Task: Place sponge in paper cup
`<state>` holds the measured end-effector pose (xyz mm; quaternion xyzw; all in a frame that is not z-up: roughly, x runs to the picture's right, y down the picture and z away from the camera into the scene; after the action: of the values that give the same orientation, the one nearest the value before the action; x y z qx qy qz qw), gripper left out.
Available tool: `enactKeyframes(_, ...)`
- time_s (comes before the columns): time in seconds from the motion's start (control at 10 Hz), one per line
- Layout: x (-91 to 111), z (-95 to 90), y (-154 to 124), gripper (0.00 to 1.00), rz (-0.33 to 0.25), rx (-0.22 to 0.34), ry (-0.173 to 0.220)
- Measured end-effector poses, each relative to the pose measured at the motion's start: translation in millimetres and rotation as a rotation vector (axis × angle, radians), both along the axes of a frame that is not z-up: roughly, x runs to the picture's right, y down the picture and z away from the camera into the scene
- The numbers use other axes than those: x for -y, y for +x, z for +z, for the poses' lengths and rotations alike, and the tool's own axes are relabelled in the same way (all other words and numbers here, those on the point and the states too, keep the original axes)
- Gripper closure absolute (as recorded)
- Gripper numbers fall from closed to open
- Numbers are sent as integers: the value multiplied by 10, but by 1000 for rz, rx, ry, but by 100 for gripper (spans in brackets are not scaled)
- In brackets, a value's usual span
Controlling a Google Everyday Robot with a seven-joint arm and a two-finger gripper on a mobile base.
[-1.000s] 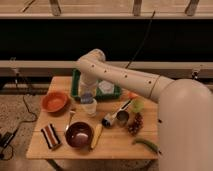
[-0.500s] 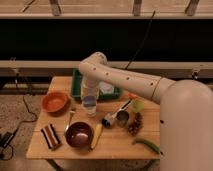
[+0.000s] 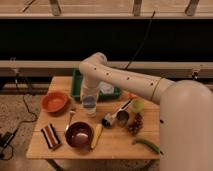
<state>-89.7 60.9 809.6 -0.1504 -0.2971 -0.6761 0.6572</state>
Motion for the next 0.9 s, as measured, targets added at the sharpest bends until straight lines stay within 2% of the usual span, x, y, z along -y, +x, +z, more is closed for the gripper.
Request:
enactKeyframes(0.3,2,30,1,20,-1,-3,1)
enactKeyframes(0.5,49,61,6,20,-1,-11,15)
enactKeyframes(0.7,182,95,48,20,16,-26,47)
enactKeyframes(0.8,313,110,100,20,40,-38,77)
enactKeyframes(0.9,321,117,129,20,43,-42,80)
